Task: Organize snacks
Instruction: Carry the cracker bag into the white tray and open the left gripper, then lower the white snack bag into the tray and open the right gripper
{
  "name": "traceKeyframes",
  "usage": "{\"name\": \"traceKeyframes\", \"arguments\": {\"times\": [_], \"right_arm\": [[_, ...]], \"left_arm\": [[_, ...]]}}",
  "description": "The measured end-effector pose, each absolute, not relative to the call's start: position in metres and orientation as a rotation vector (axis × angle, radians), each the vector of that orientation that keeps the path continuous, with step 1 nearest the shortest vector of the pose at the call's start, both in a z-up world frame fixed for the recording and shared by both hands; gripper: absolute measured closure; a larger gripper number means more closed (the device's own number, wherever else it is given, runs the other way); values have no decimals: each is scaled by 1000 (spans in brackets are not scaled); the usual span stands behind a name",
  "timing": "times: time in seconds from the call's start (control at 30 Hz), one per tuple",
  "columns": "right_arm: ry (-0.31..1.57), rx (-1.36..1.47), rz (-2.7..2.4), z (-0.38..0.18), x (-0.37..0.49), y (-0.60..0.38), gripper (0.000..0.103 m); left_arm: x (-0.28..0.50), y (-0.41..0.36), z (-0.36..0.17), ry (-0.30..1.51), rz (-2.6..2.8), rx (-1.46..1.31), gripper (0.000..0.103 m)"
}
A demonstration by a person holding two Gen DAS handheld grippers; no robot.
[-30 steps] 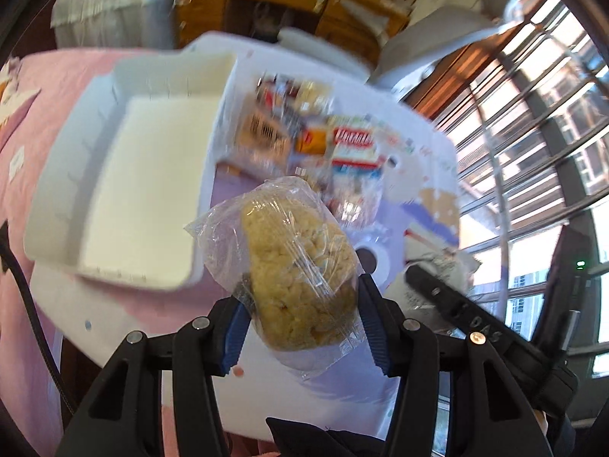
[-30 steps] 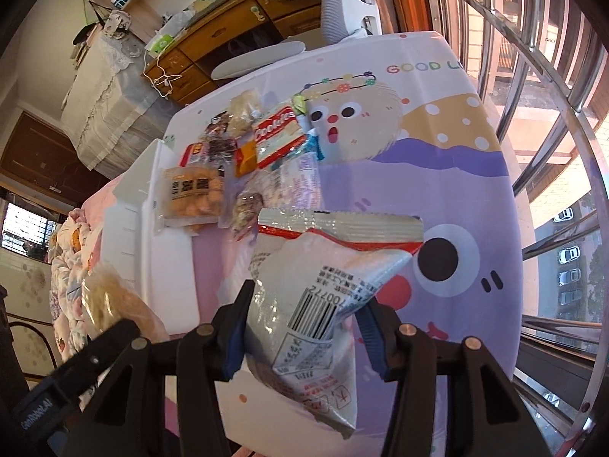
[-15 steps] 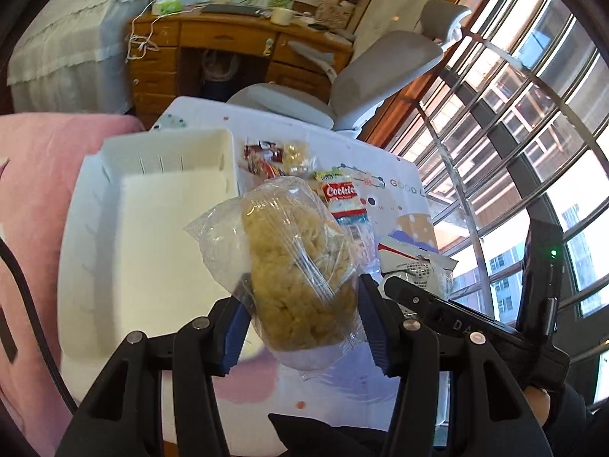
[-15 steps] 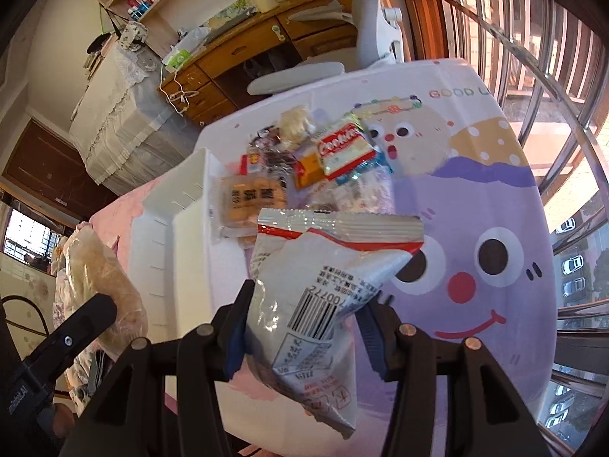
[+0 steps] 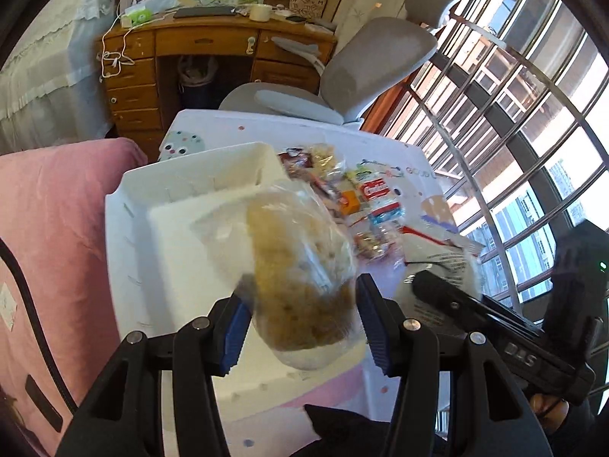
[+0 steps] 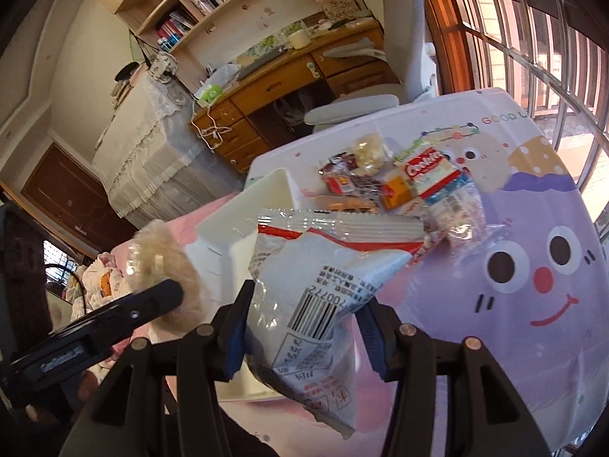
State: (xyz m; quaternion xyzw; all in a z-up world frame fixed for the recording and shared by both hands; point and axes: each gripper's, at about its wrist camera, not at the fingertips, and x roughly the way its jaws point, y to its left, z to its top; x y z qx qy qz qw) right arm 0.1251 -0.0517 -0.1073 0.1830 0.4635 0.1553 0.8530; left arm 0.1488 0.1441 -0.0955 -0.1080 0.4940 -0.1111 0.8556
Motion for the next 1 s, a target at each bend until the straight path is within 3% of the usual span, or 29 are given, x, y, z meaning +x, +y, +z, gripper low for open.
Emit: {"name": "traceKeyframes", "arguments": {"times": [0.47,0.53,0.6,0.8,1.0], "right_arm": [[962,357,405,-108,108,18,49],[998,360,401,-116,109,20,40],[1013,373,391,-120,108,19,37],[999,417,345,-119,101,6,36],[1022,452,283,-124,89,-7,36]], "left_arm": [[145,212,-108,1093,-200,-223,51],[145,212,-110,1107,-195,-216,51],[145,209,-110,1113,-199,-197,50],[144,197,-107,1120,-233,-159,38],[143,184,-113,1146,-273,-132,37]]}}
